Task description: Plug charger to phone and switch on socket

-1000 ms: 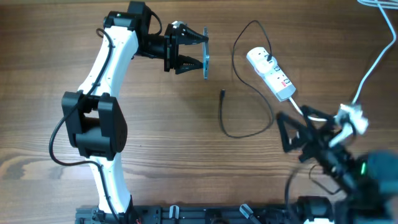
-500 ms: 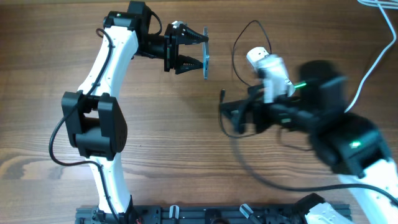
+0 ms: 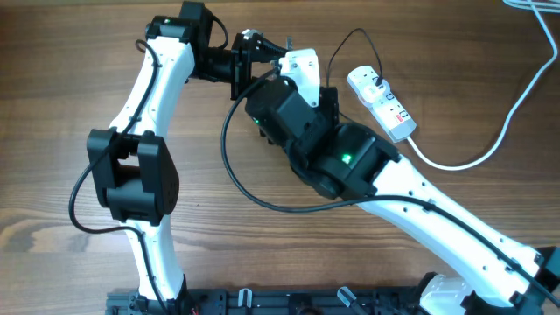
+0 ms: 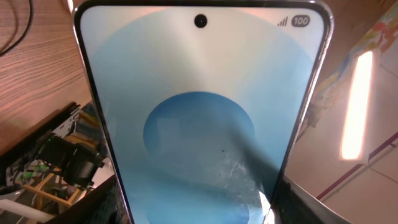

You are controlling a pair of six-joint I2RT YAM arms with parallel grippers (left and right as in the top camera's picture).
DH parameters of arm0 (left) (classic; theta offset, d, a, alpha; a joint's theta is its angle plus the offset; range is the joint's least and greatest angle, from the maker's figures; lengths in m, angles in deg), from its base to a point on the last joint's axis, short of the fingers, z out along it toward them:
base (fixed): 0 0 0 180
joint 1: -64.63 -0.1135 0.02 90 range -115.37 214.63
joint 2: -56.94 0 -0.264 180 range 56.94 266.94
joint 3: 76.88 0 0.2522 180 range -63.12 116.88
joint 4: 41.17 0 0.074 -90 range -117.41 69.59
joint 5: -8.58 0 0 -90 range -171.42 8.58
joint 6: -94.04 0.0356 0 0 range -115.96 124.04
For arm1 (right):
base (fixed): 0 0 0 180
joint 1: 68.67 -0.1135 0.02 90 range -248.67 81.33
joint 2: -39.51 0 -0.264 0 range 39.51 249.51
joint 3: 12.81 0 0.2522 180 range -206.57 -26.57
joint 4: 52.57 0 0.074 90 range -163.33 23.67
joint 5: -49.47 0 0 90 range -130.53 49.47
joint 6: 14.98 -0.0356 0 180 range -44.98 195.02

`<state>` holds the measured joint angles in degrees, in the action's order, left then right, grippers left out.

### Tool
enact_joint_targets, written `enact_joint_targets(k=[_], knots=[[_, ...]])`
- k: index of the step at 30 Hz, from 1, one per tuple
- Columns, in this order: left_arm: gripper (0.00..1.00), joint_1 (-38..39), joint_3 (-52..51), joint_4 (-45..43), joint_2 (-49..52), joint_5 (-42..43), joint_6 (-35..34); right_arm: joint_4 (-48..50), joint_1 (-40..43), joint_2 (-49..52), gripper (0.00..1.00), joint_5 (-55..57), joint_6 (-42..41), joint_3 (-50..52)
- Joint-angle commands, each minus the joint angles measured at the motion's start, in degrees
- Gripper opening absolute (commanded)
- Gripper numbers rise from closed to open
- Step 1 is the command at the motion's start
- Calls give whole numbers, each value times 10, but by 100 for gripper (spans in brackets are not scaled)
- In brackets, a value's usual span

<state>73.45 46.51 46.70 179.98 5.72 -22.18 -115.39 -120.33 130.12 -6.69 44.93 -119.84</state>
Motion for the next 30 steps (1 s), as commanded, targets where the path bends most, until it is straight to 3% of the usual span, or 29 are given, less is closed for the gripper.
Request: enact_joint_targets(k=[1, 7, 13, 30], knots=[[62, -5, 14, -2, -22, 31, 5, 15, 2, 11, 71, -6, -12, -19], [62, -5, 14, -2, -22, 31, 5, 14, 4, 18, 61, -18, -14, -19], [62, -5, 14, -2, -22, 31, 5, 17, 12, 19, 38, -20, -20, -19], [62, -5, 14, -1, -22, 32, 5, 49, 21, 19, 34, -13, -33, -19]])
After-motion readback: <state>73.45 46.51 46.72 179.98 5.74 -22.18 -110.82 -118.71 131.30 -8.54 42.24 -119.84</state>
